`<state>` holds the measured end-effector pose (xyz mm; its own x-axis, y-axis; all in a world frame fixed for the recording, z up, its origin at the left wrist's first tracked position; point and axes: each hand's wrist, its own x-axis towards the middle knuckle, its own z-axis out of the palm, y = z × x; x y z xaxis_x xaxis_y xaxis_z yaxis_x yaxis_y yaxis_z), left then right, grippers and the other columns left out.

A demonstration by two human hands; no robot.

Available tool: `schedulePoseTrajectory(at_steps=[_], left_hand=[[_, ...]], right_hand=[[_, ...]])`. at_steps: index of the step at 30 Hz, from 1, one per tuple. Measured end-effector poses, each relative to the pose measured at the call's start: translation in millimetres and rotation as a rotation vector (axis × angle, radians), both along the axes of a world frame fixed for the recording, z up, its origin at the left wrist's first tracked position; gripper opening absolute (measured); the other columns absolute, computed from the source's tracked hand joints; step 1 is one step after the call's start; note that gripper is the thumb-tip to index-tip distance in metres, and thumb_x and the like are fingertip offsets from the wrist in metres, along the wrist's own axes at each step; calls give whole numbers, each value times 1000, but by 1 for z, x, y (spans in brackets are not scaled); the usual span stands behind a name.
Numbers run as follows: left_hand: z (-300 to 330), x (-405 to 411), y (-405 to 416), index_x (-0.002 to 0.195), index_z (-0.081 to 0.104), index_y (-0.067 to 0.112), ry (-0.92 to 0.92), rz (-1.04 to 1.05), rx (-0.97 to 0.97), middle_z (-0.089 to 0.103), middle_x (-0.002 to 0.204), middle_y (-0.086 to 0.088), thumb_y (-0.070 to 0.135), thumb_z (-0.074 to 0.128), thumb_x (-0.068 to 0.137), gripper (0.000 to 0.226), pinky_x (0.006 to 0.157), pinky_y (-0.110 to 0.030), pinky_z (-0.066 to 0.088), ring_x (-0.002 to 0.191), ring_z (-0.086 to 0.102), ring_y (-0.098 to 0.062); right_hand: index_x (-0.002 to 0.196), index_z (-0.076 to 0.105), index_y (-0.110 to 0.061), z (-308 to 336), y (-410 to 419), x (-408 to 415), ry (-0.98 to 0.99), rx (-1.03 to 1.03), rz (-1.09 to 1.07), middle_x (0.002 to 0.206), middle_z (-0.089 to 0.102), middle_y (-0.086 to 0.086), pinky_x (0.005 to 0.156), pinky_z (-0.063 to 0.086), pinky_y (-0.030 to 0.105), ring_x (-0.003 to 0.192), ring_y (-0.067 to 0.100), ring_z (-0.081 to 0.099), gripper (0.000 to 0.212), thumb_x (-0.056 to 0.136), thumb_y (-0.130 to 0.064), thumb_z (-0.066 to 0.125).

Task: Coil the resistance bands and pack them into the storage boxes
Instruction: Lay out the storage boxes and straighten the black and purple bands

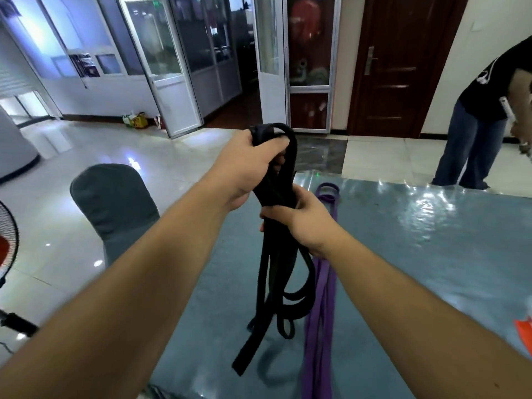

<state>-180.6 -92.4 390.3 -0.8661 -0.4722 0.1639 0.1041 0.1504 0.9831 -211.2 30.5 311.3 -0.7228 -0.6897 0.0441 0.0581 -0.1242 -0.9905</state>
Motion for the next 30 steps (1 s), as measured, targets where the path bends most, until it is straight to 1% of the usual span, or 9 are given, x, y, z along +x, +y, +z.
schedulePoseTrajectory(at_steps=[5, 7, 11, 13, 17, 19, 24, 27, 30], left_hand=[[-11, 20, -19, 124, 68, -1, -156, -141, 202, 74, 121, -19, 22, 67, 98, 33, 105, -37, 54, 113, 71, -26], [-21, 31, -26, 123, 69, 2, -203, -224, 250, 75, 120, -15, 26, 66, 96, 36, 103, -34, 54, 113, 72, -24], [-56, 40, -34, 113, 68, 5, -121, -154, 354, 71, 94, -9, 21, 70, 90, 29, 82, -30, 58, 84, 68, -20], [-81, 40, -33, 116, 65, 10, -128, -159, 354, 71, 99, -6, 19, 72, 91, 27, 85, -32, 54, 92, 67, -21], [-135, 36, -14, 149, 47, 24, -258, -389, 246, 53, 151, 3, 36, 79, 77, 79, 118, -36, 37, 140, 50, -13], [-159, 33, -3, 158, 34, 25, -283, -490, 239, 42, 160, 5, 27, 79, 74, 95, 122, -37, 33, 147, 41, -11], [-187, 28, 35, 138, 54, 37, -352, -429, 10, 71, 109, 19, 10, 81, 83, 68, 95, -33, 58, 104, 69, -7], [-194, 23, 56, 120, 69, 24, -352, -348, 56, 77, 103, 11, 16, 77, 91, 31, 79, -15, 55, 101, 73, -10], [-202, 24, 63, 107, 74, 9, -447, -378, 7, 78, 95, 1, 23, 67, 99, 17, 76, -18, 55, 91, 75, -16]], right_hand=[[107, 60, -14, -2, 3, -17, 4, 62, -181, 80, 71, 7, 68, 57, 40, 64, 23, 70, 16, 94, -5, 64], [102, 60, -16, 2, 7, -25, 25, 81, -227, 78, 70, 4, 66, 56, 38, 63, 22, 70, 14, 94, -5, 63], [99, 59, -12, 14, 16, -37, 61, 94, -258, 70, 69, 5, 66, 55, 39, 64, 23, 70, 9, 93, -11, 65], [99, 58, -10, 24, 19, -40, 54, 62, -272, 70, 68, 7, 68, 55, 42, 62, 23, 67, 8, 95, -13, 63], [102, 56, -7, 53, 26, -38, 3, -53, -296, 70, 65, 7, 61, 56, 37, 57, 20, 64, 6, 98, -9, 60], [102, 53, -9, 69, 32, -37, -29, -112, -286, 74, 63, 8, 63, 56, 39, 59, 22, 62, 6, 99, -8, 58], [100, 54, -7, 105, 51, -32, -57, -171, -282, 79, 63, 10, 67, 58, 43, 66, 25, 63, 5, 100, -9, 58], [104, 54, -5, 117, 60, -32, 13, -179, -304, 77, 64, 9, 66, 58, 41, 66, 25, 62, 6, 99, -8, 58], [96, 55, -8, 118, 76, -42, 89, -150, -354, 75, 62, 9, 66, 56, 41, 65, 25, 60, 4, 100, -6, 57]])
